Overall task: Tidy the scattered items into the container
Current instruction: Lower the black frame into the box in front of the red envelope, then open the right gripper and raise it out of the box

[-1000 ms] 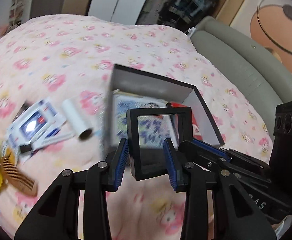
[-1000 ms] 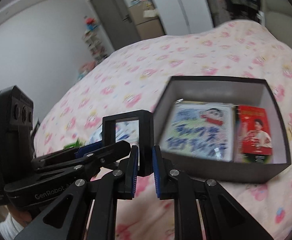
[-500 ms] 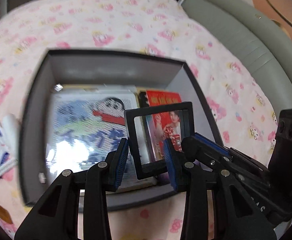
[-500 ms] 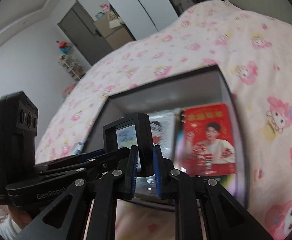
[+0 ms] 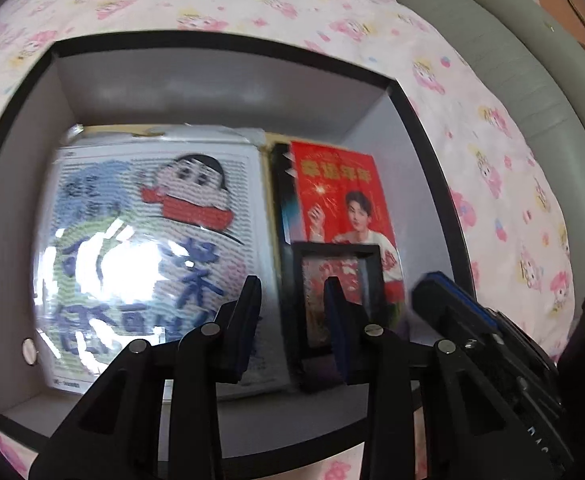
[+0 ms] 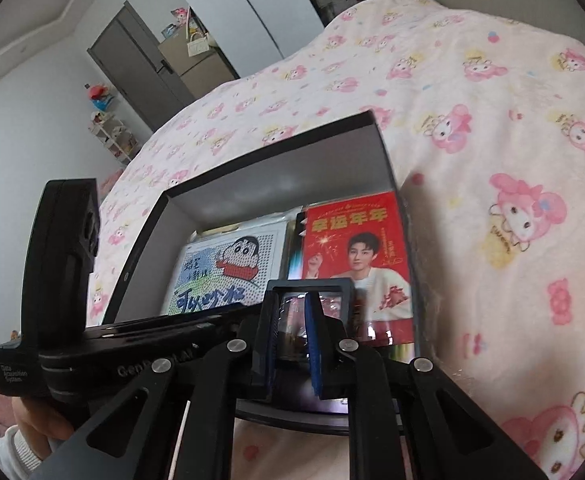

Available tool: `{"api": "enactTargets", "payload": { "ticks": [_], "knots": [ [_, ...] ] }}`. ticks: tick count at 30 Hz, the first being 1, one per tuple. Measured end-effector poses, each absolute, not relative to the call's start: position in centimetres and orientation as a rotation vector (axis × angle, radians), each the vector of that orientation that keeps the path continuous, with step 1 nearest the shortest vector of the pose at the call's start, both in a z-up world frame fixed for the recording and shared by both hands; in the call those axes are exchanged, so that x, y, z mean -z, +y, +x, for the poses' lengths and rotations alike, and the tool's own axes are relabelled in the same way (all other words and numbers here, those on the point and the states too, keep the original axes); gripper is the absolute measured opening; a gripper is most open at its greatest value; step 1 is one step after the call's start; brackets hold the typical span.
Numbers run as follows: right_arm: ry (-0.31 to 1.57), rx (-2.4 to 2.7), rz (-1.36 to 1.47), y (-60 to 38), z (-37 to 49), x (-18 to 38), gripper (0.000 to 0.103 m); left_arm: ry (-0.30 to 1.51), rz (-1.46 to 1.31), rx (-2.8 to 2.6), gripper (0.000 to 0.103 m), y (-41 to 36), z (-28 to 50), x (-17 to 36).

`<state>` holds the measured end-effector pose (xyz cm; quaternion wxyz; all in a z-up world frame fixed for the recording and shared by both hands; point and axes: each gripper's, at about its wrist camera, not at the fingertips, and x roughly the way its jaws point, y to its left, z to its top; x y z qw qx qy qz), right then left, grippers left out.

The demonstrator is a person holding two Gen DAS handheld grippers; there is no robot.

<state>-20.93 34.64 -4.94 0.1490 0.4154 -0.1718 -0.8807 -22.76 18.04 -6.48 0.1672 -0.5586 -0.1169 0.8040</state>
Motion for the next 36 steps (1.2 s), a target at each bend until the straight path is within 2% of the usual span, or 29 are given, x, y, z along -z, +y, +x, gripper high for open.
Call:
{"api": "enactTargets", "payload": {
  "ticks": [4, 11, 15, 24, 36],
  "knots": [
    [-0.487, 2.581, 1.190, 35.1, -21.0, 4.8, 0.012, -0.388, -1.684, -2.350, 0.031, 17.3, -22.8, 6.9],
    [-0.463, 2.617, 1.230, 35.5, -21.4, 5.2, 0.012, -0.362, -1.769, -2.287, 0.031, 19.8, -22.9, 8.5],
    [-0.474, 2.600, 1.241, 35.5, -21.3, 5.5, 0.013, -0.326, -1.715, -2.233, 0.032, 21.6, -21.9, 8.1],
    [-0.480, 2.602, 1.239, 35.8, -21.5, 5.4, 0.013, -0.377, -1.661, -2.180, 0.033, 22.7, -20.9, 7.9],
    [-0.563, 2.632, 1.184, 36.6, -17.9, 3.4, 0.013, -0.327, -1.488, -2.214, 0.037, 20.0, -14.0, 2.9]
  ]
}}
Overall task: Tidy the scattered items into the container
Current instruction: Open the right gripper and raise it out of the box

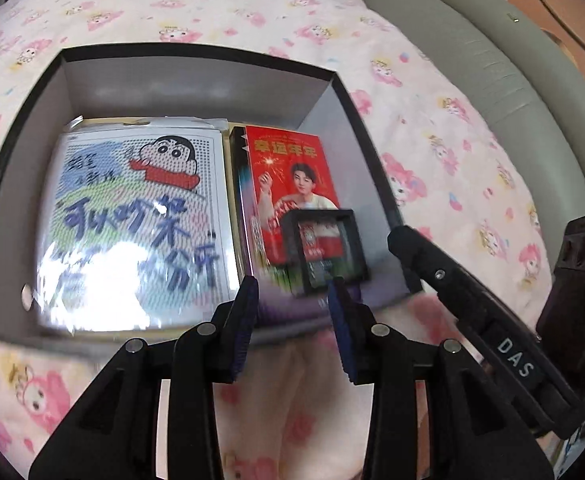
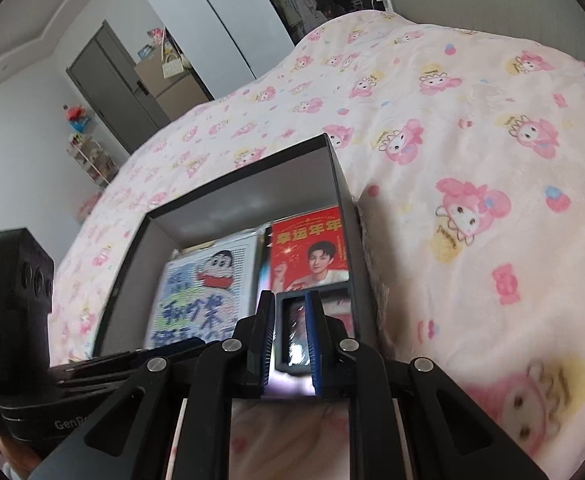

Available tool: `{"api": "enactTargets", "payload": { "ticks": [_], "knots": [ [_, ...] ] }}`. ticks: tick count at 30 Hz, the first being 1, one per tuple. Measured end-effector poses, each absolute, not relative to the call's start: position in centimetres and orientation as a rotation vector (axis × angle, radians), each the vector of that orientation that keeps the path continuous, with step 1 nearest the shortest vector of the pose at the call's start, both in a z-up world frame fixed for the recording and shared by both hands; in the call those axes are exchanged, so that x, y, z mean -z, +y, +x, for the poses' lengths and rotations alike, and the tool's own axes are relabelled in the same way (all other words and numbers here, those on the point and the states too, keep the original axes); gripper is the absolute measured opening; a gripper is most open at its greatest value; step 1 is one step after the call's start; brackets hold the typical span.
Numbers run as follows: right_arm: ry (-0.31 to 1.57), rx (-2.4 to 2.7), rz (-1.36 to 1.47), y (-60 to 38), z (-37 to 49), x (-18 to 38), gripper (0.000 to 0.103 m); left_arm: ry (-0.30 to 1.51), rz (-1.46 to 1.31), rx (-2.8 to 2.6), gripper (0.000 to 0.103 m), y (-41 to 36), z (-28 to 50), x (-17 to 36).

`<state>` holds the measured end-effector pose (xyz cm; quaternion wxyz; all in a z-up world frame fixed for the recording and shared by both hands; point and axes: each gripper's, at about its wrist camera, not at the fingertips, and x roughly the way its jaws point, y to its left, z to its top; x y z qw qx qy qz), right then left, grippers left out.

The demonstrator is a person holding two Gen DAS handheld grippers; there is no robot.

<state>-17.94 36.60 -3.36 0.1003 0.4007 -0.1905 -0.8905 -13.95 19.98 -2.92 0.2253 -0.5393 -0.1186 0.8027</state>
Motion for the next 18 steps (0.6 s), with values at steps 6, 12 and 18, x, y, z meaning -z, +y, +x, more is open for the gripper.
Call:
{"api": "enactTargets", "payload": {
  "ticks": [6, 12, 18],
  "knots": [
    [-0.536, 2.618, 1.151, 35.0, -13.7, 1.6, 0.013, -0.309, -1.387, -2.245, 0.037, 17.7, -12.8, -0.8],
    [-0.423, 2.612, 1.103, 31.0, -10.5, -1.0, 0.013, -0.205, -1.276, -2.338, 0.040, 16.2, -10.2, -3.3],
    [-0.337, 2.599, 1.090, 27.7, -8.0, -2.1, 0.013, -0.180, -1.205, -2.373, 0.041, 12.7, -6.9, -4.3]
  ]
}}
